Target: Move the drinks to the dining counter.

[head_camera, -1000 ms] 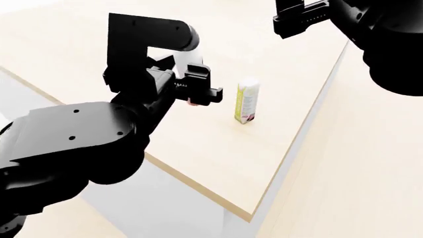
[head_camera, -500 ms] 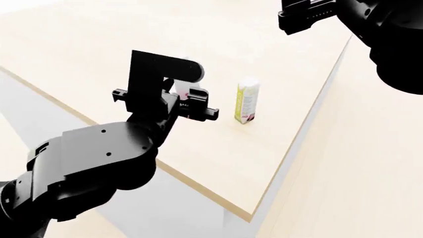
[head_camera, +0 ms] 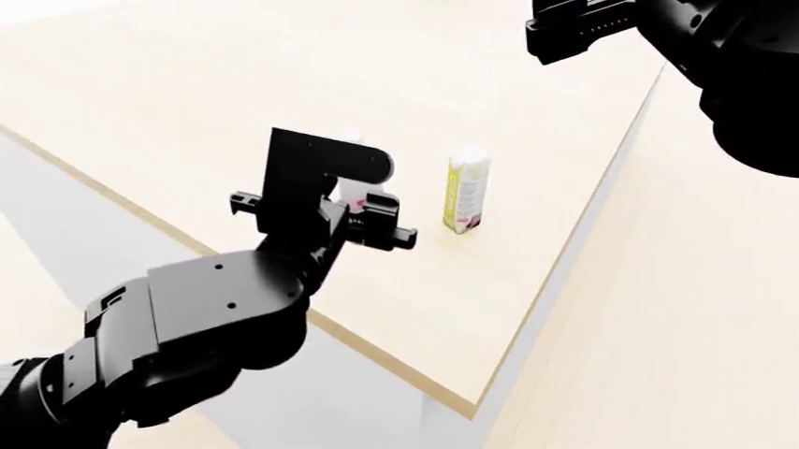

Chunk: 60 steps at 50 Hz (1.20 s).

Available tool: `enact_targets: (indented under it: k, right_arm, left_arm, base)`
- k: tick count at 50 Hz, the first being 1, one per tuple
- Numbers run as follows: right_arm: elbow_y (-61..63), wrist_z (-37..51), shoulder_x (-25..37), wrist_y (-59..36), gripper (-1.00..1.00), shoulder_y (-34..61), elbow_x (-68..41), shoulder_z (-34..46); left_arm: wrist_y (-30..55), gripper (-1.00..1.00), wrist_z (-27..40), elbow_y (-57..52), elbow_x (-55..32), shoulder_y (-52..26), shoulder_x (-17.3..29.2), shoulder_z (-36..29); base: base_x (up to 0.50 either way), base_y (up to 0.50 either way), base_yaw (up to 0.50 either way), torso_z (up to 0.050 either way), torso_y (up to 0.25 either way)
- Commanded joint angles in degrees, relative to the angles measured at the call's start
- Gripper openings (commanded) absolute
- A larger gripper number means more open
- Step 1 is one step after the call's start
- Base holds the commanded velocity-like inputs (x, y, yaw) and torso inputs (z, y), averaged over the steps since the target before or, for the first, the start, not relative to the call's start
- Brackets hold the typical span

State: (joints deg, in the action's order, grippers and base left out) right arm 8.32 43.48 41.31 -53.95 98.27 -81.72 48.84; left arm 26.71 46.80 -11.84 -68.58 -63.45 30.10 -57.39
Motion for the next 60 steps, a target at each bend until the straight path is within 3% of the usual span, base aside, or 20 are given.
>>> enact_targets:
  k: [1,38,39,60]
  right_arm:
    - [0.08,0.07,-0.06,-0.08,1.00,0.00,-0.10,-0.08]
    - [0.12,-0.13,-0.15,-0.22,1.00,0.15,-0.06,-0.04]
    - [0.16,-0.08,-0.13,-0.18,1.00,0.10,-0.10,-0.07]
    - [0.24,-0.14,-0.11,-0.33,1.00,0.10,-0.08,0.02]
  left_arm:
    - [-1.99,-1.00,-0.39,0.50,2.60,0.39,-0.36,1.32]
    - [0.54,-1.00,0.17,1.91,3.22,0.56,-1.34,-0.80]
    - [0.51,1.00,0.20,1.86,3.09,0.57,-1.31,-0.70]
    - [0.69,1.00,0.59,1.52,2.97,0.48,-1.20,-0.52]
  base:
    - [0.00,0.00,0.00,0.000,0.000]
    - [0.00,0.00,0.00,0.000,0.000]
    - [-0.03,0.07,0.00,0.000,0.000]
    - [0.00,0.00,0.00,0.000,0.000]
